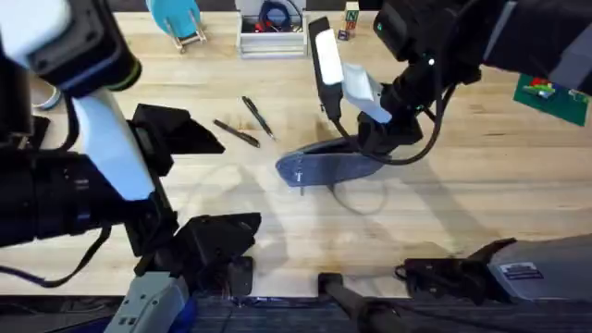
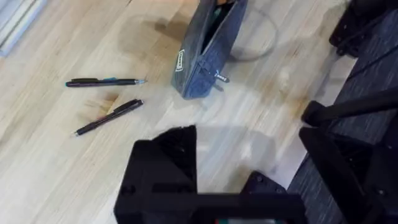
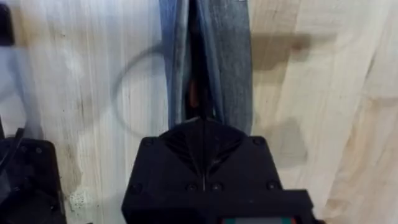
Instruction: Unzip the bag, pick up the pens from the table one at a time and place them inside, then zip the bag closed.
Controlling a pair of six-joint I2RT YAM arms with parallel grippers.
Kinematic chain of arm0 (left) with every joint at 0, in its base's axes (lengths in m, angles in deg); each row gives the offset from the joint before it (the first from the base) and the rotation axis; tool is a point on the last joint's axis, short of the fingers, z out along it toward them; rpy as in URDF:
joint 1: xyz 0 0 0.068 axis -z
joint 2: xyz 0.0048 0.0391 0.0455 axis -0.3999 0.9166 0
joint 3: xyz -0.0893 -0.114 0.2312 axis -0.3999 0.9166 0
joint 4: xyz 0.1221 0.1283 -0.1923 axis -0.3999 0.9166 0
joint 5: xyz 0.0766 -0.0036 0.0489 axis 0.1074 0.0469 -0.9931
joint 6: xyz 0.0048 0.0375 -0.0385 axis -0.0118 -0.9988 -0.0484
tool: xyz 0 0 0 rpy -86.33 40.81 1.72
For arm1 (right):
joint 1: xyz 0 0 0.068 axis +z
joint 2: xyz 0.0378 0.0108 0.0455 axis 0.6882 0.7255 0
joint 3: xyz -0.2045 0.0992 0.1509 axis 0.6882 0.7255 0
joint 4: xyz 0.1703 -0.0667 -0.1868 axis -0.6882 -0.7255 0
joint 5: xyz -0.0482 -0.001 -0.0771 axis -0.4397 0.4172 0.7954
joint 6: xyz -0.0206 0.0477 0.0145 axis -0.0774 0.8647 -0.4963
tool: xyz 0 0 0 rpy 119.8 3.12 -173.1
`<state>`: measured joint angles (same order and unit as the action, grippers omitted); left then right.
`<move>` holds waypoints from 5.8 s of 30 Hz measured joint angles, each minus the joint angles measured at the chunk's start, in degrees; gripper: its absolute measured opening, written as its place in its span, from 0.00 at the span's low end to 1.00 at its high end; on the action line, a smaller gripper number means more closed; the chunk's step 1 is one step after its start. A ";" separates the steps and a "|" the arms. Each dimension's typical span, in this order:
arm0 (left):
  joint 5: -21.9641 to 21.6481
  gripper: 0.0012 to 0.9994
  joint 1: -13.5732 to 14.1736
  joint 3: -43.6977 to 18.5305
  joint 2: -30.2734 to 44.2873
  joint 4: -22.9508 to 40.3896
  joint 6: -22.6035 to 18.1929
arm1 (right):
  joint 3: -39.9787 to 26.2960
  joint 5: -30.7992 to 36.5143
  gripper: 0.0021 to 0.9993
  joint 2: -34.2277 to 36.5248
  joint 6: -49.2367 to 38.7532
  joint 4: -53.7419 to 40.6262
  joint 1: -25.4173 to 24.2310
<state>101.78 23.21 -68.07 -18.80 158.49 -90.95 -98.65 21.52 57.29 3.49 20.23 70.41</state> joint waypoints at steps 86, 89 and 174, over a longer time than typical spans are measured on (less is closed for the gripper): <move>0.00 1.00 0.00 0.00 0.00 0.00 0.00 | 2.66 -0.68 1.00 -6.51 9.71 3.61 0.55; 0.00 1.00 0.00 0.00 0.00 0.00 -0.01 | 2.66 -0.69 1.00 -7.74 10.08 3.02 0.55; 0.00 1.00 0.00 0.00 0.00 0.00 0.00 | 18.05 -4.53 1.00 -55.08 32.24 -12.64 -6.49</move>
<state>101.78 23.21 -68.07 -18.80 158.49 -90.95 -80.61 16.99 2.21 35.73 7.59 63.92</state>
